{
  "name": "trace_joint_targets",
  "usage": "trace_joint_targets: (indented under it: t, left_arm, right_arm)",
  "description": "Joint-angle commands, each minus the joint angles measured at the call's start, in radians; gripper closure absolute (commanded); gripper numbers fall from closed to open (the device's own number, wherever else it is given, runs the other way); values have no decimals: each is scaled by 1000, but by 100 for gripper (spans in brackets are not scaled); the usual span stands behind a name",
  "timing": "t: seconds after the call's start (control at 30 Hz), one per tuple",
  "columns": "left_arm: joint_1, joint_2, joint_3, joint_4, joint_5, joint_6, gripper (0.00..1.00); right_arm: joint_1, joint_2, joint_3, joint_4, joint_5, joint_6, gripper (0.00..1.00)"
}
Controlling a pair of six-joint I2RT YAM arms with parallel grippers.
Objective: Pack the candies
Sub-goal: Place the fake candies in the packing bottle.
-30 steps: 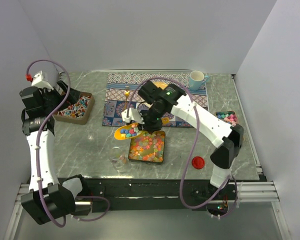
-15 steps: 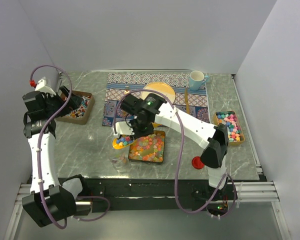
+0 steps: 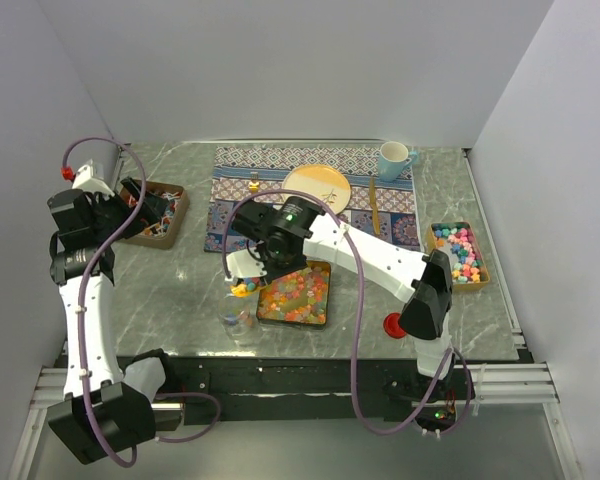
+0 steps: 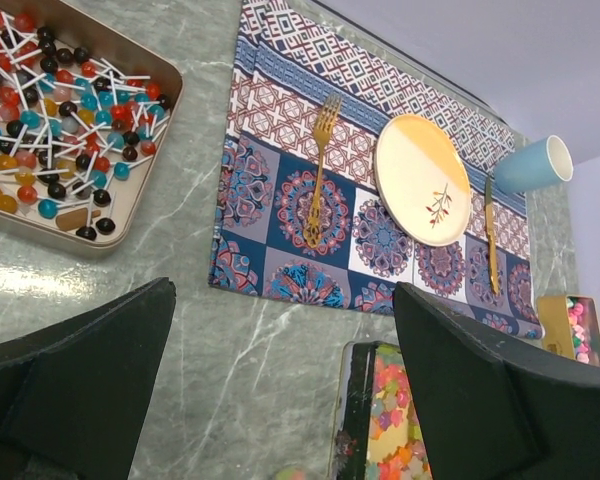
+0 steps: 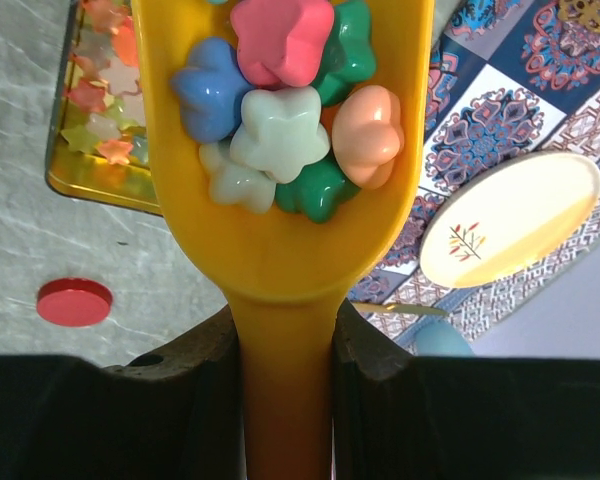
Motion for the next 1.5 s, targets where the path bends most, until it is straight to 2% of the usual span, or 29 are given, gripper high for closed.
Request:
trace_joint_targets:
  t: [0.0, 0.63, 1.47]
  left_arm:
    - [-3, -24, -9, 54, 27, -20, 3]
    - [-23, -15, -21, 79, 34, -28, 3]
    - [-34, -17, -20, 97, 63, -60, 3]
  right_arm:
    - [17, 7, 0, -95, 67, -31, 100]
    - [108, -5, -15, -95, 152, -68, 100]
    - [120, 3, 26, -95, 320, -114, 100]
